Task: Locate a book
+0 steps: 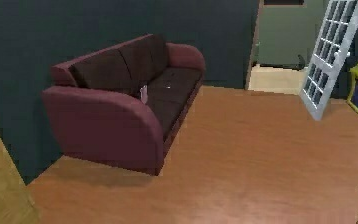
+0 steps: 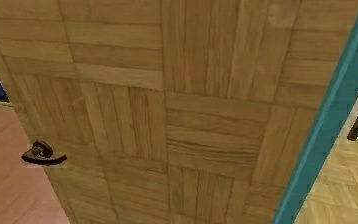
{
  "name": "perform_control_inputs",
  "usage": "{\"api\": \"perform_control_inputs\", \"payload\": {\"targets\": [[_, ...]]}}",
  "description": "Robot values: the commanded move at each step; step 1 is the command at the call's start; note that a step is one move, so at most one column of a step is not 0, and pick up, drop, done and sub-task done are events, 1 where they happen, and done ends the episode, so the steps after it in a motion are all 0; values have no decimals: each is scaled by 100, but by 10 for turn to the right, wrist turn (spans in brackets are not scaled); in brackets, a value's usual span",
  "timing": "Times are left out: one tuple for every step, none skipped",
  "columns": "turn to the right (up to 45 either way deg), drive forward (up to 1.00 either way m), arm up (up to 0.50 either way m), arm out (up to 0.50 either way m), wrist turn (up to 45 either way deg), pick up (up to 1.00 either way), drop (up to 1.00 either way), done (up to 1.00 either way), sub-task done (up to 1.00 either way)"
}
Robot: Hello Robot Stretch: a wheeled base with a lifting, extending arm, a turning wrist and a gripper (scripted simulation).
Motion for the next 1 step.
{"api": "perform_control_inputs", "payload": {"targets": [[0,55,0,0,0,0,0,0,0]]}}
